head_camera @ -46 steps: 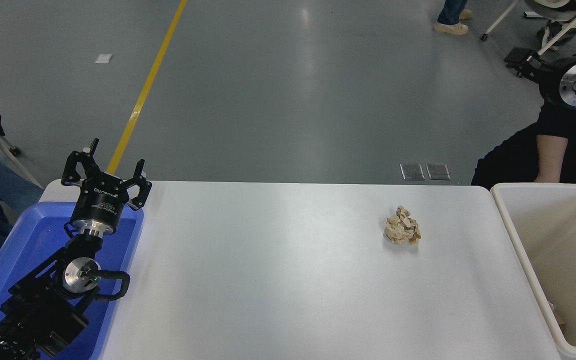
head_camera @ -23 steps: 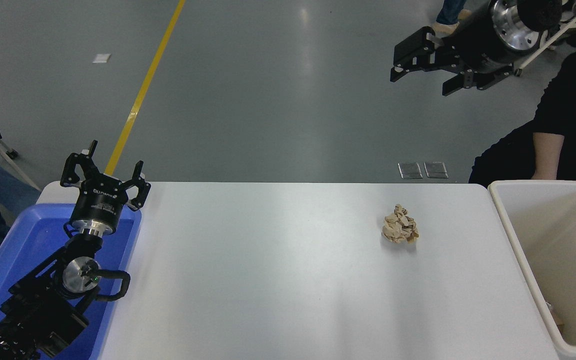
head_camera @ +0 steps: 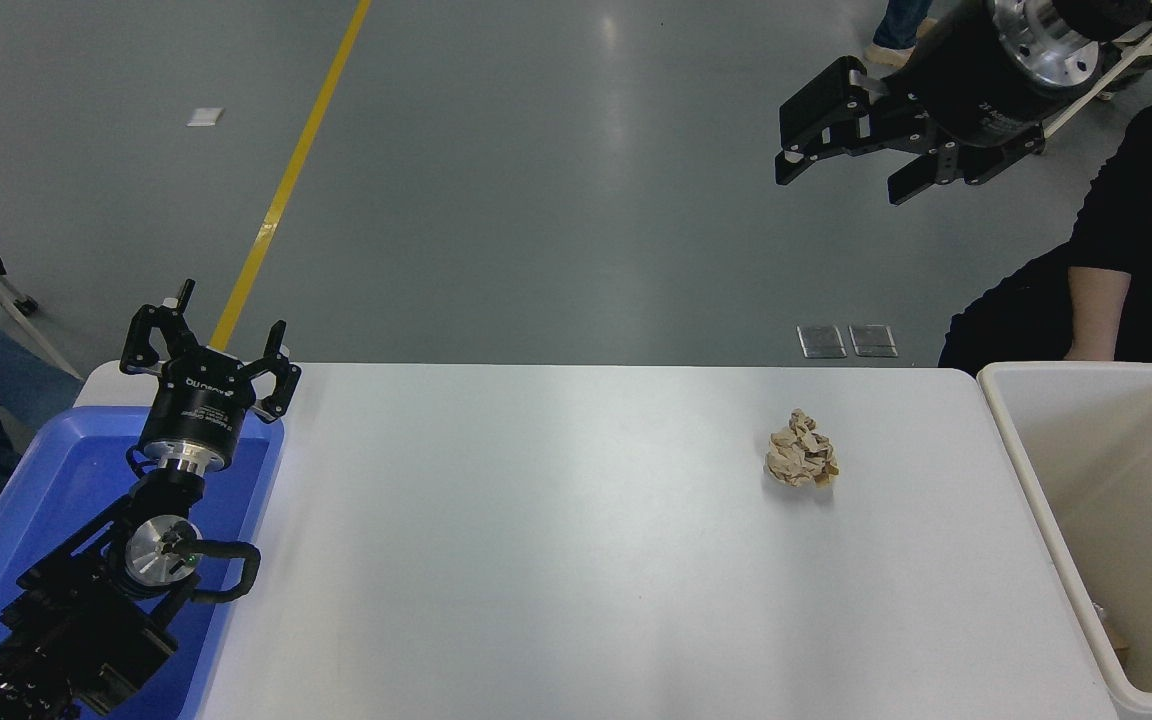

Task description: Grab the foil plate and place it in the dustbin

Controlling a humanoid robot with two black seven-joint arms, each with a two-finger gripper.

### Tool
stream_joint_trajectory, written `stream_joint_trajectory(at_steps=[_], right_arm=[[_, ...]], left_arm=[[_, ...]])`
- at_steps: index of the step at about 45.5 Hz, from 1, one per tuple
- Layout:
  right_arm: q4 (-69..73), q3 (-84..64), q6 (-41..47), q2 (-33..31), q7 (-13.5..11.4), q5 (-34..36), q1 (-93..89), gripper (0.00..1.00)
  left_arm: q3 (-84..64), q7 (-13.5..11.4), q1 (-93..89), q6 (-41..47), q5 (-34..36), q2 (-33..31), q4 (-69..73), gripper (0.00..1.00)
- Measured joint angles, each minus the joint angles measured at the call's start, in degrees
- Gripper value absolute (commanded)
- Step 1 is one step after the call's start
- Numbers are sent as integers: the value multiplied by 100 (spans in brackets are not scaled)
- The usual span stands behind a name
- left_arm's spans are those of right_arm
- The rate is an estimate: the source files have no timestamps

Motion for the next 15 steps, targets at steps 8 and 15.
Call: stream_joint_trajectory(at_steps=[8, 15], right_arm=[[42, -229, 8, -34, -1, -13, -113, 100], [63, -334, 11, -67, -5, -25, -308, 100]], left_arm=[[0, 0, 0, 0, 1, 0, -2, 98], [0, -1, 0, 0, 1, 0, 0, 98]])
